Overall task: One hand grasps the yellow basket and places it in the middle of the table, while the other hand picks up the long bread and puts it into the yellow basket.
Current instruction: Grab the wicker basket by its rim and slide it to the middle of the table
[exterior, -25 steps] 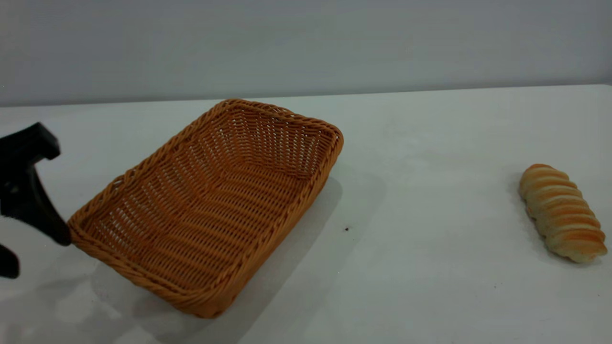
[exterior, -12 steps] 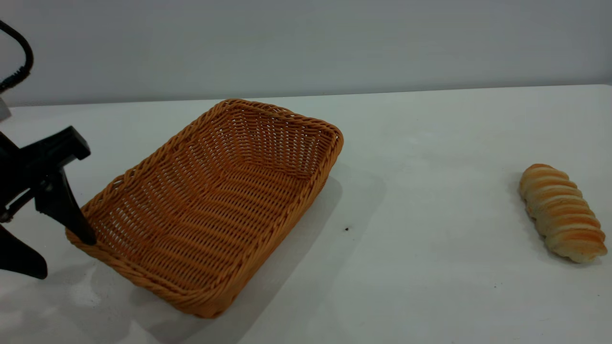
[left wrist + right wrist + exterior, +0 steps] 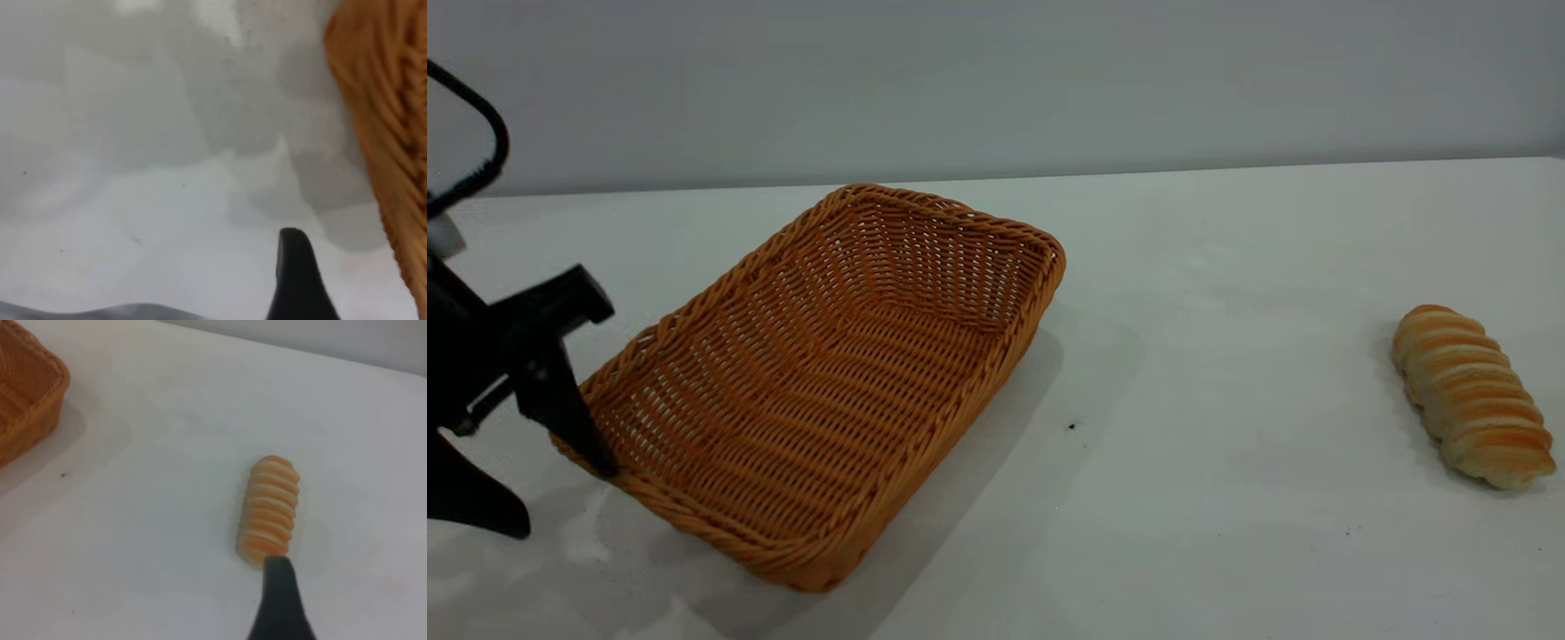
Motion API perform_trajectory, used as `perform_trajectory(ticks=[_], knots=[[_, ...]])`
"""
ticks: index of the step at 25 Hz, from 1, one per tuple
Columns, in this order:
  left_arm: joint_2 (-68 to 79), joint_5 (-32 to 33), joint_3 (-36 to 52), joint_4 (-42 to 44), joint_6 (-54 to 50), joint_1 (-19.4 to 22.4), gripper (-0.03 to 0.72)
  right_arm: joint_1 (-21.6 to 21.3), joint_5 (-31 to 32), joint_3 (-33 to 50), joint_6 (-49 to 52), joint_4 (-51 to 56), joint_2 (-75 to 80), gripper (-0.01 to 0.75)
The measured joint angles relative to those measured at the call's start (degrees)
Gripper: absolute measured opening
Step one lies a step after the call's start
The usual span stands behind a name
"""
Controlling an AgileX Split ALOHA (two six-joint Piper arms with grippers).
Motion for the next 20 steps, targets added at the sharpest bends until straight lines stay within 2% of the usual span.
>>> perform_trajectory(ticks=[5,13,20], knots=[[1.95,-3.73,-0.01,-0.95,0.00,0.00,0.513,0.00,0.00,0.00,0.00,-0.02,0.00,0.591],[6.87,-5.85,-2.76,-3.13,0.06,-0.11,0.506,0.00,0.00,0.00,0.00,-0.02,0.00,0.591],[9.81,-7.90,-5.16,-3.30,0.06,-1.14,0.410,0.00,0.00,0.00,0.00,-0.20,0.00,0.591]])
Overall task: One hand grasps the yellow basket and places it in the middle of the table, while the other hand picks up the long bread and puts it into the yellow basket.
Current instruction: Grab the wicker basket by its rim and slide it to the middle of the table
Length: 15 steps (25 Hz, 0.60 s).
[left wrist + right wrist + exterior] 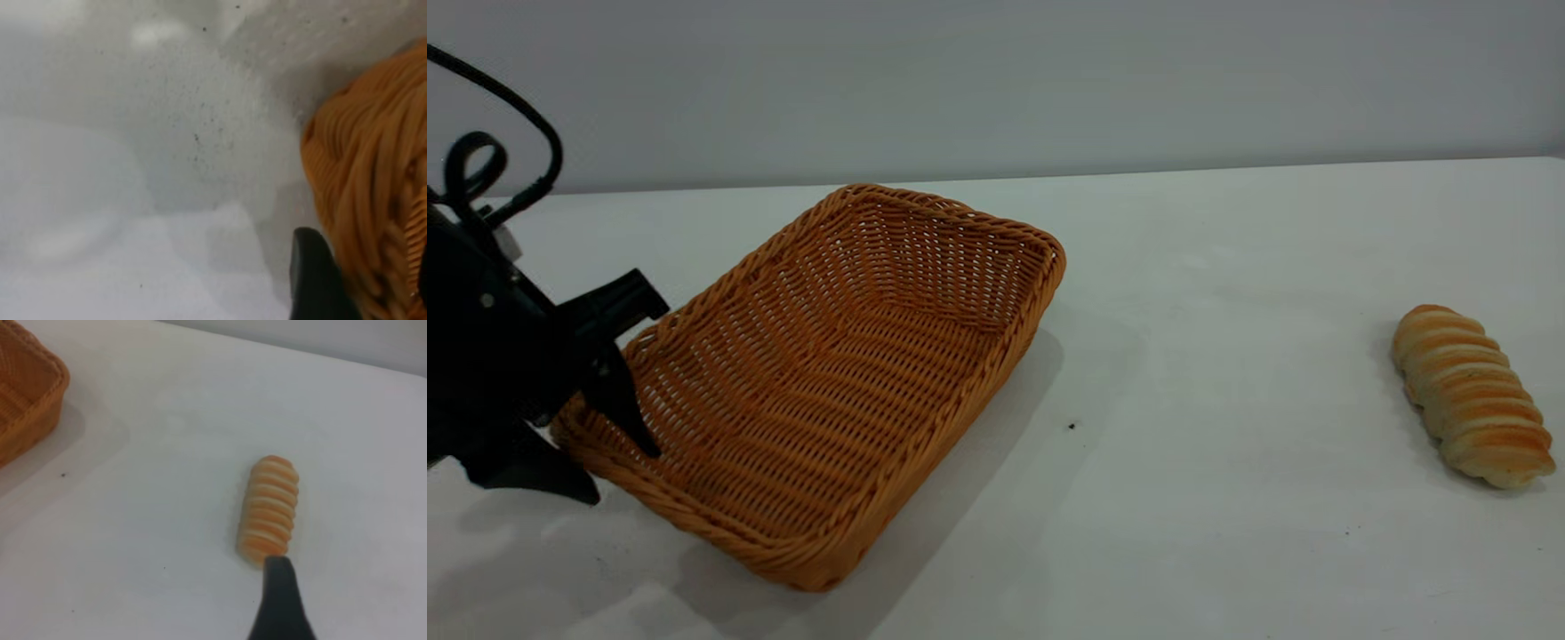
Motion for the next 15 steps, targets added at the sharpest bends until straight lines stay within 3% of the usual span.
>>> perform_trajectory(ticks=[9,15], knots=[[2.13,-2.91,-0.77,-5.12,-0.63,-0.12,0.154,0.00,-0.05,0.00,0.00,-0.47,0.00,0.591],[2.18,-3.07,-0.88,-5.18,1.80,-0.12,0.136,0.00,-0.05,0.00,0.00,-0.64,0.00,0.591]])
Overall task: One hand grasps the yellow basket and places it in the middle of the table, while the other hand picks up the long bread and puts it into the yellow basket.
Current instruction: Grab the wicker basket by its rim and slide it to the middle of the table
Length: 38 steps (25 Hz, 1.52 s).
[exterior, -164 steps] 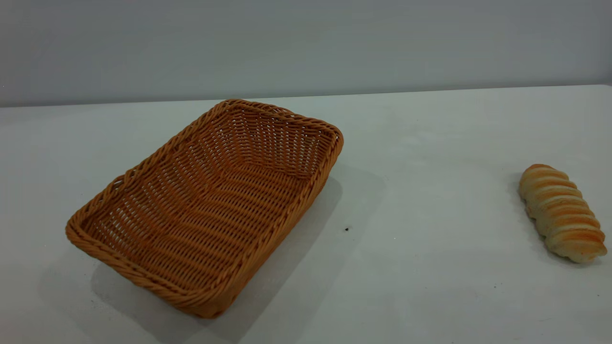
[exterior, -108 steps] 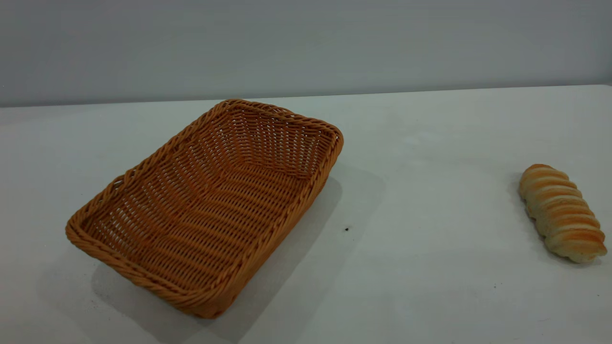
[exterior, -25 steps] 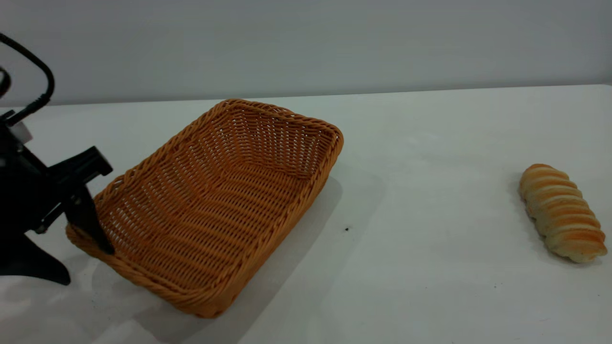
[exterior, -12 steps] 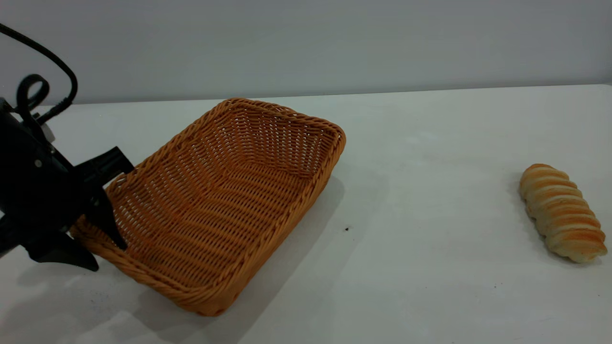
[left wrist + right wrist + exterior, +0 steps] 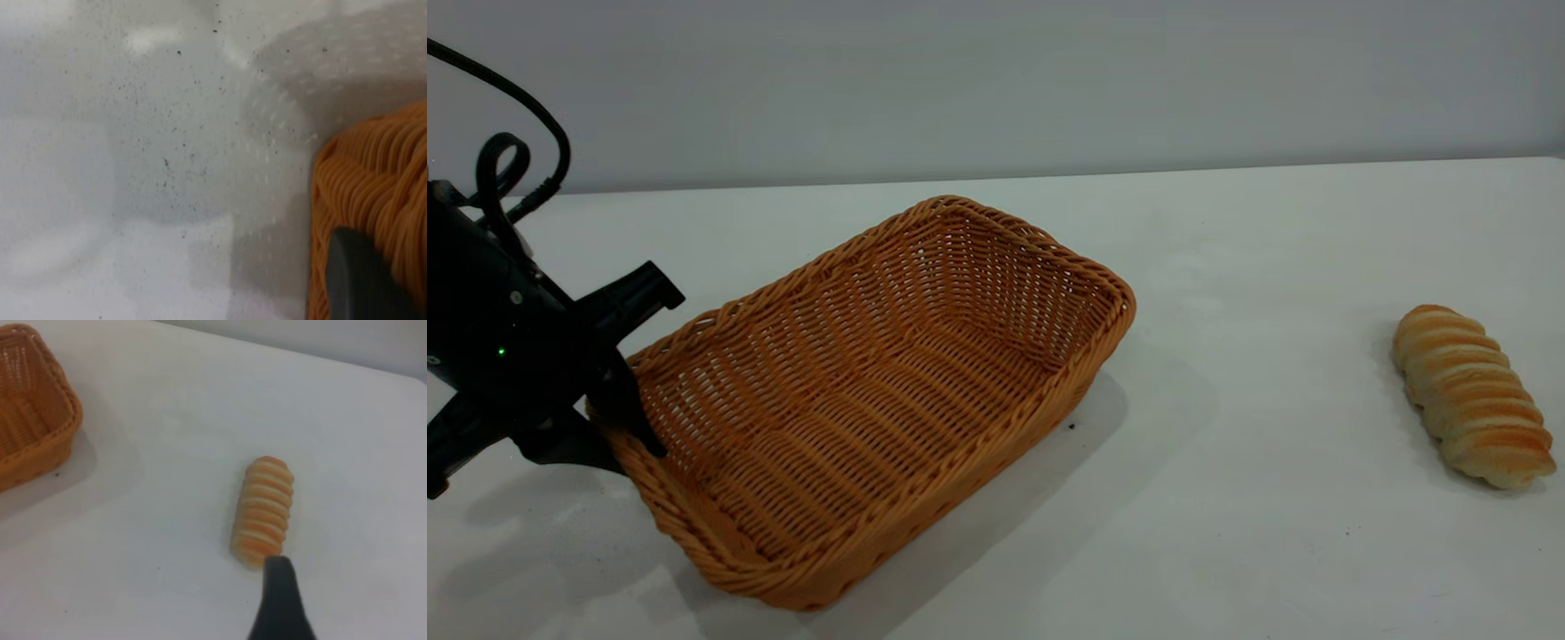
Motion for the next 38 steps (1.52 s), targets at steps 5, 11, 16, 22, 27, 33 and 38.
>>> perform_trajectory(ticks=[5,11,16,22,27,33,38], knots=[[0.32,3.43,-3.57,0.39,3.66,0.00,0.136,0.00,0.00,0.00,0.00,0.00,0.00,0.591],[0.73,15.60,-13.75,1.92,12.53,0.00,0.136,0.00,0.00,0.00,0.00,0.00,0.00,0.591],[1.10,23.58,-20.30,2.23,18.74,-0.12,0.136,0.00,0.00,0.00,0.00,0.00,0.00,0.591],[2.85,26.00,-22.11,2.54,23.34,-1.07,0.136,0.00,0.00,0.00,0.00,0.00,0.00,0.591],[5.98,24.96,-22.12,2.59,29.05,-1.71,0.136,0.00,0.00,0.00,0.00,0.00,0.00,0.591],[9.48,21.23,-22.17,2.31,32.65,-1.78,0.136,0.00,-0.05,0.00,0.00,-0.07,0.00,0.591],[10.11,19.79,-22.24,2.00,33.79,-1.78,0.136,0.00,-0.71,0.00,0.42,-0.07,1.22,0.591]])
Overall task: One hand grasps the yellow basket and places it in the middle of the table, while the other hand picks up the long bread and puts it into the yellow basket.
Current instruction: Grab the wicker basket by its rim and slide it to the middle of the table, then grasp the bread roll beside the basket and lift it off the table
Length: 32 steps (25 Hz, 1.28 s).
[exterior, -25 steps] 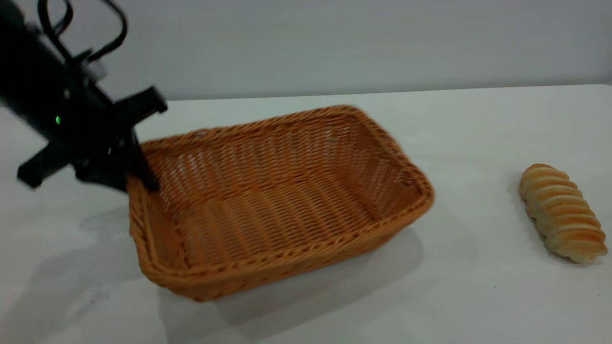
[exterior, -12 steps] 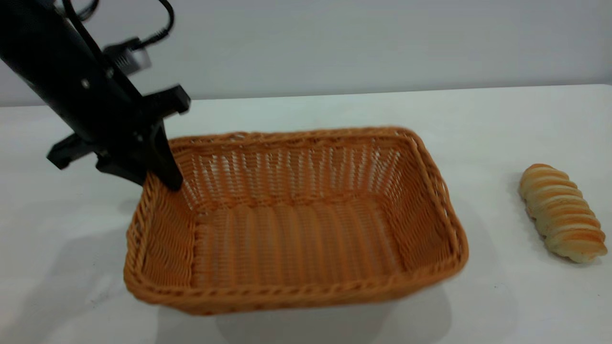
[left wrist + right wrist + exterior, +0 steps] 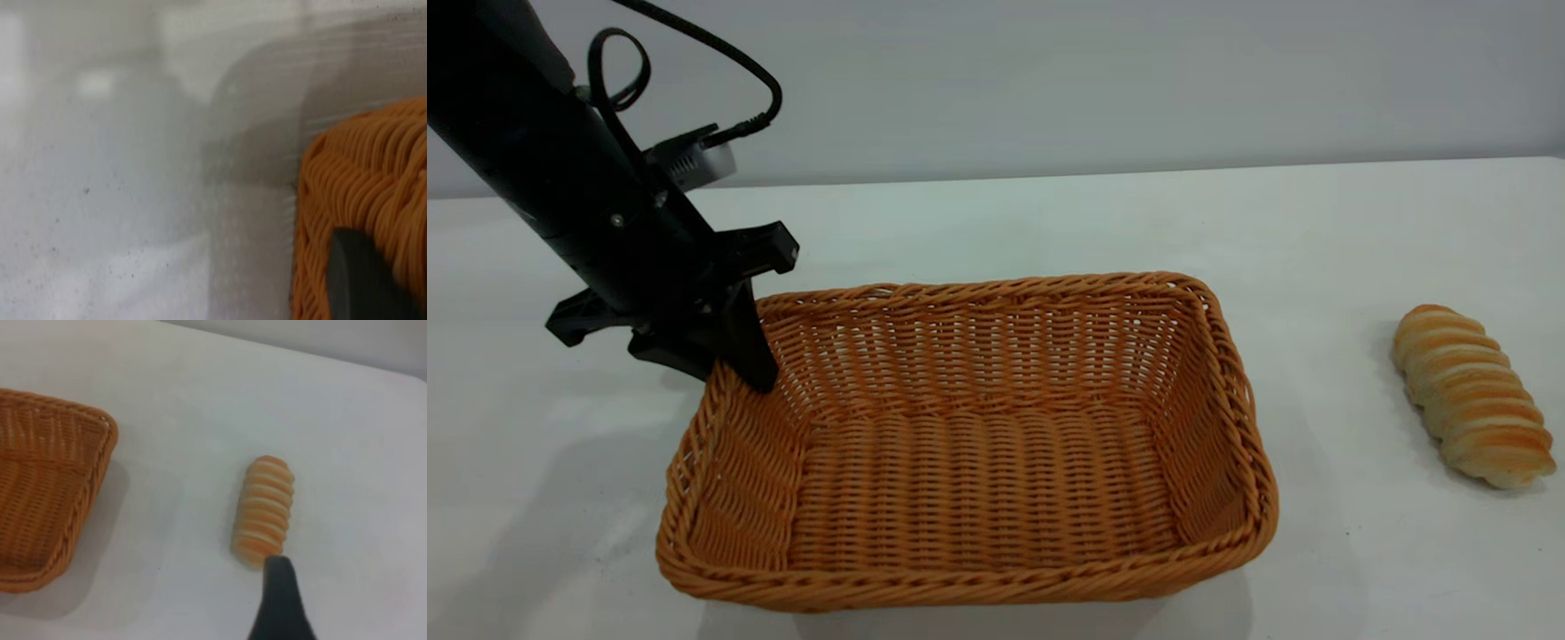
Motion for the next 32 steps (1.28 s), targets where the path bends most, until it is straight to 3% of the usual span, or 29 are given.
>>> perform_trajectory(ticks=[4,10,12,14,18,24,32], knots=[[0.18,-0.72,-0.19,-0.33,3.55,0.00,0.180,0.00,-3.47,0.00,0.71,-0.04,3.18,0.591],[0.18,-1.40,-0.25,-0.33,6.86,0.00,0.533,0.00,-10.57,0.00,0.89,-0.14,11.24,0.591],[0.18,-1.46,-0.25,-0.33,6.98,0.00,0.624,0.00,-12.81,0.00,1.02,-0.18,14.60,0.591],[0.18,-1.46,-0.25,-0.33,6.97,0.00,0.665,0.00,-14.70,0.00,1.02,-0.18,18.55,0.591],[0.18,-1.46,-0.25,-0.33,7.40,0.00,0.653,0.00,-19.10,0.00,1.02,-0.21,26.61,0.591],[-1.68,-1.40,-0.25,-0.16,11.21,0.00,0.559,-0.23,-24.24,-0.22,2.91,-0.39,38.93,0.591],[-10.22,-1.00,-0.25,-0.03,15.08,0.00,0.537,-5.97,-24.68,-6.64,5.34,-0.39,52.89,0.591]])
